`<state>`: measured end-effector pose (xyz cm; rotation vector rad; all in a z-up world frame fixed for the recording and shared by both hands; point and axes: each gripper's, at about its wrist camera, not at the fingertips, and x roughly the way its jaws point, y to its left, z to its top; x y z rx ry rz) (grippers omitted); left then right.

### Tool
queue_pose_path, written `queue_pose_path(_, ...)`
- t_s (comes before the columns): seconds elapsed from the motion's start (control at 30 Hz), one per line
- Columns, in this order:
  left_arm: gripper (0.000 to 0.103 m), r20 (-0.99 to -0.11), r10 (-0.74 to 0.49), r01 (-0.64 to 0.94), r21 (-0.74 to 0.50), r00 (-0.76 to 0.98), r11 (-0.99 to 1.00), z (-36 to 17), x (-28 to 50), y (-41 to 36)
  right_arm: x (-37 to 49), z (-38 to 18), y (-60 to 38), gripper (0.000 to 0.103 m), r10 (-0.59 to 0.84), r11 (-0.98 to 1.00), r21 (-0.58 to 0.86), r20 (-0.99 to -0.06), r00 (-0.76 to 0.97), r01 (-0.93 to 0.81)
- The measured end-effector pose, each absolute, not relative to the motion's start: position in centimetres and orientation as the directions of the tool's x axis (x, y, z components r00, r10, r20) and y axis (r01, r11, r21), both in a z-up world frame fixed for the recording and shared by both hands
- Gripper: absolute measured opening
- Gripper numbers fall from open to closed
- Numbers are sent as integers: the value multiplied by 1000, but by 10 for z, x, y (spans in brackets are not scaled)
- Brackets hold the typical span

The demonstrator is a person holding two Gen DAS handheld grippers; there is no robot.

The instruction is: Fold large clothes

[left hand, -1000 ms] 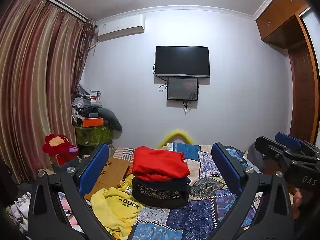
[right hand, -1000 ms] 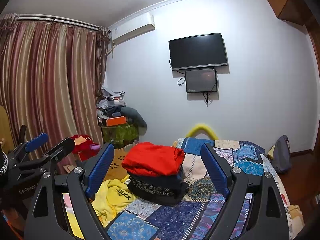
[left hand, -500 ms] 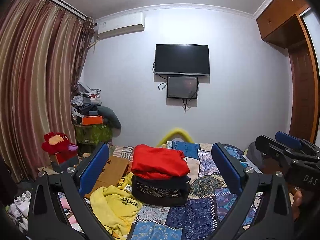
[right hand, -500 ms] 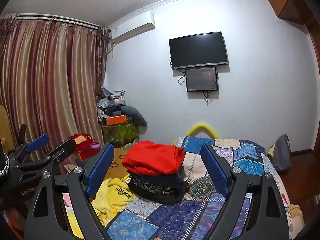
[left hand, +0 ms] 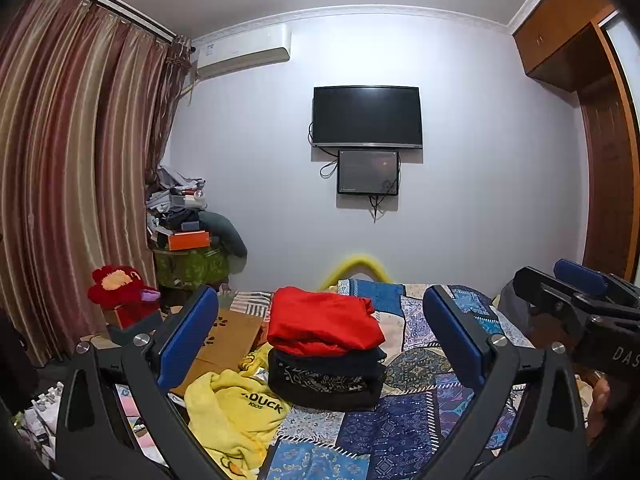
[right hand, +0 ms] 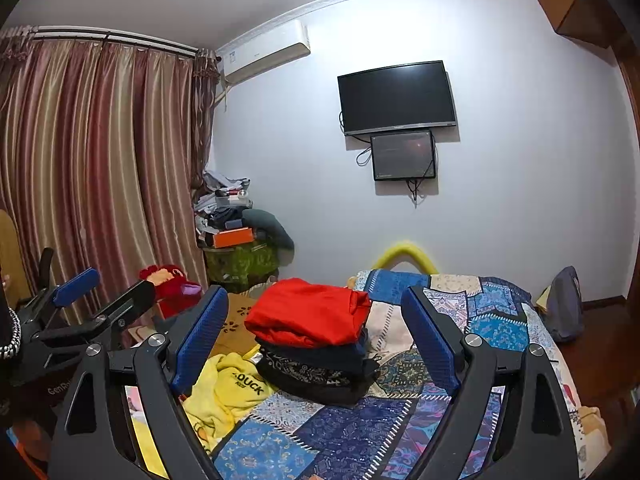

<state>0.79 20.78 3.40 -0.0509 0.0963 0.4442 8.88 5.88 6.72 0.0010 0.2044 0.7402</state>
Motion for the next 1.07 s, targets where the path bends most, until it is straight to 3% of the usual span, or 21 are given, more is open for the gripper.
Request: queue_pose_path(1.07, 103, -133, 385, -393, -40, 913, 919, 31, 10, 208, 90, 67, 54, 86, 662, 746, 79, -191, 725, -661)
